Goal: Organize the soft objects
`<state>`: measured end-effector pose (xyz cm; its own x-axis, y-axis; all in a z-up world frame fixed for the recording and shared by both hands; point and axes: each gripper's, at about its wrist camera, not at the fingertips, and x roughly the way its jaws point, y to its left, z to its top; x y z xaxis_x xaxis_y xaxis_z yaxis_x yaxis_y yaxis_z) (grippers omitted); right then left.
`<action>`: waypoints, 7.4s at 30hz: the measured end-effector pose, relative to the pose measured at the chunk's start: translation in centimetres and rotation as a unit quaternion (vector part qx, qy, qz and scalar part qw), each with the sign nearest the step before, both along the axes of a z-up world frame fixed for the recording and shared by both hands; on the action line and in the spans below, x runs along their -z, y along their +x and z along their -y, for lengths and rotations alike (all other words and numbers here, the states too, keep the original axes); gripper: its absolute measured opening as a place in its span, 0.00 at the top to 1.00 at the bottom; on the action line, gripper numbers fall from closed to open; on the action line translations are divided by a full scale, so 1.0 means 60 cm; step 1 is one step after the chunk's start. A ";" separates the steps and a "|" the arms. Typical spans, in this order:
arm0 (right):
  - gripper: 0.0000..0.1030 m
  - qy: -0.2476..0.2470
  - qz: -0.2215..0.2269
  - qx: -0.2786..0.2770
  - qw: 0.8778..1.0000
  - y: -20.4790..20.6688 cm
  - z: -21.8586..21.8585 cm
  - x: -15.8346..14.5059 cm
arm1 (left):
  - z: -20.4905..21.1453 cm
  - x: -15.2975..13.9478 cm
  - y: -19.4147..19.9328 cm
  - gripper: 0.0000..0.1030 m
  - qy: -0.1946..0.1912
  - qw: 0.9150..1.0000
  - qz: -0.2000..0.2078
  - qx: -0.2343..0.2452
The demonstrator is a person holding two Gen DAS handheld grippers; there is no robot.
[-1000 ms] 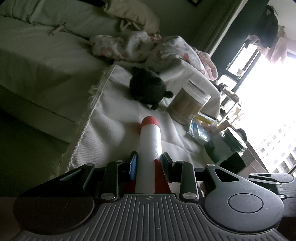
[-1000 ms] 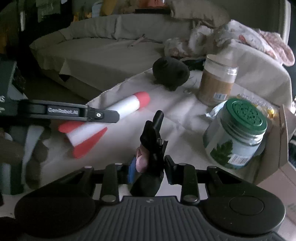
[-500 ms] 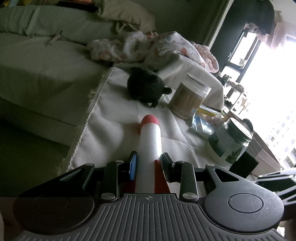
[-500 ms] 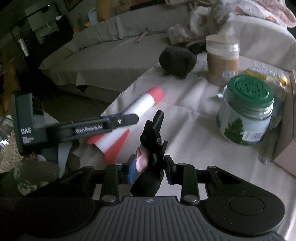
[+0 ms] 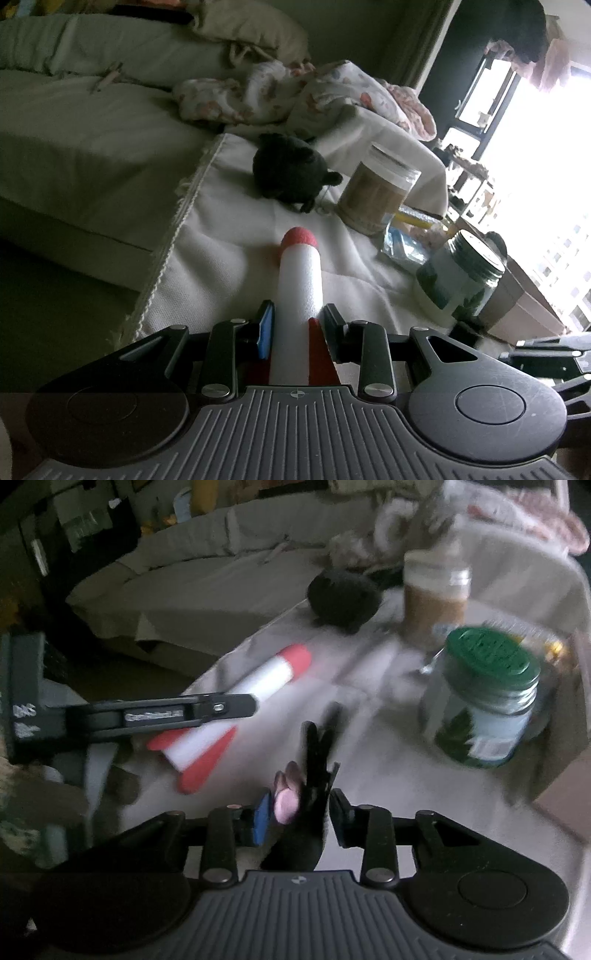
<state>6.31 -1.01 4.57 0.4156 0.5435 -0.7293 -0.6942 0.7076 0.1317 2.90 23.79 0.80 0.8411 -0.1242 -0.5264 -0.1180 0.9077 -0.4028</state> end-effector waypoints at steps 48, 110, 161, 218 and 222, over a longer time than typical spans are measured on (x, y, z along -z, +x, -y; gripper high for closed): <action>0.68 -0.010 0.049 0.018 0.999 -0.008 0.006 0.002 | 0.042 -0.012 0.016 0.68 0.091 0.995 -0.028 0.016; 0.38 0.036 0.083 0.225 0.970 0.137 0.334 -0.153 | 0.079 -0.249 0.263 0.69 0.113 0.992 0.003 0.062; 0.26 0.033 -0.007 0.150 0.988 0.346 0.176 -0.223 | -0.125 -0.100 0.624 0.66 0.113 0.935 -0.074 0.329; 0.38 -0.146 -0.032 0.066 0.987 0.359 -0.324 -0.036 | -0.221 0.013 0.614 0.74 -0.169 0.964 -0.125 0.160; 0.55 -0.110 -0.040 0.043 0.992 0.339 -0.280 -0.075 | -0.222 -0.034 0.606 0.74 -0.157 0.969 -0.113 0.153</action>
<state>26.65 15.79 9.06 0.3885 0.3326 -0.8593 -0.6242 0.7810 0.0201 39.24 37.12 2.86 0.6067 -0.5336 -0.5892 0.0201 0.7512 -0.6597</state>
